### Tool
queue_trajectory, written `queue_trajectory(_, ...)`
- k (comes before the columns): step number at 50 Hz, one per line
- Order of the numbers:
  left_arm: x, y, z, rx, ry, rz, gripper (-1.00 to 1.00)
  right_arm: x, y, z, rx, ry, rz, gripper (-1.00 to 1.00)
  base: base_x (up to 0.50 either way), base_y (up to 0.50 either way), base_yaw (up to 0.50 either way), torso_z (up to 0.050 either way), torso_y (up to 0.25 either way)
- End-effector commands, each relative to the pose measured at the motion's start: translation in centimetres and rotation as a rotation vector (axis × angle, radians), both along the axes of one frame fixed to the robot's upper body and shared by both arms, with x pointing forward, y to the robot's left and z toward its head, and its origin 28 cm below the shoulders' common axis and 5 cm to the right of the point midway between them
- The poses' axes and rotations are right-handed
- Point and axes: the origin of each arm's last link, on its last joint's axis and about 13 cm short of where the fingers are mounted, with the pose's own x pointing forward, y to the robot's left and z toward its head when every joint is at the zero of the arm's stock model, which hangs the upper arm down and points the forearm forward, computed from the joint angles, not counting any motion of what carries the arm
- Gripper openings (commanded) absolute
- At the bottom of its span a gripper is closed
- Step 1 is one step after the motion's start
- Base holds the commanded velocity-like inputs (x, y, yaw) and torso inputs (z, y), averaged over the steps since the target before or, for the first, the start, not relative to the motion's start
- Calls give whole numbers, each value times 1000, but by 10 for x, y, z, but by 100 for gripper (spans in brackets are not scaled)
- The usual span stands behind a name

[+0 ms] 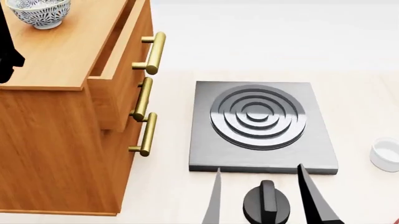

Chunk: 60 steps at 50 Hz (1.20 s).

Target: Pick the akita bowl on the wooden cabinet and place it on the plate.

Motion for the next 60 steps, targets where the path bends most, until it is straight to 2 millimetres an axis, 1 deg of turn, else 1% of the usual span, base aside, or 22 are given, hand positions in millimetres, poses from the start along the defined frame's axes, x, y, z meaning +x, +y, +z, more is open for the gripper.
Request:
queue_trajectory(1,-1,0,1,5,-5,0,100,0,0,1,3,-3,-8,100,0,0,0,0,0)
queue_trajectory(6,-1,-1,1,7,-5,-4,100,0,0,1,4,-3,-8,100,12,0,0,0,0)
queue_trajectory(11,-1,-2,1,9,-5,-6,100,0,-1,2,12,-8,-16,100,473,0,0,0,0)
queue_trajectory(30,-1,-2,-1,6,-1,-8,100,-1,0,2,9,-7,-10,100,0,0,0,0,0)
queue_trajectory(40,-3,-3,3,17,-8,-13,100,-1,0,2,5,-11,-6,100,0,0,0,0,0)
queue_trajectory(48,0,-7,13,36,3,-19,100,-1,0,2,8,-11,-4,100,0,0,0,0,0)
queue_trajectory(56,8,-13,32,67,36,-33,100,-1,0,2,12,-12,-1,100,0,0,0,0,0)
queue_trajectory(60,15,-14,44,77,56,-48,100,-1,-1,2,13,-14,0,100,0,0,0,0,0)
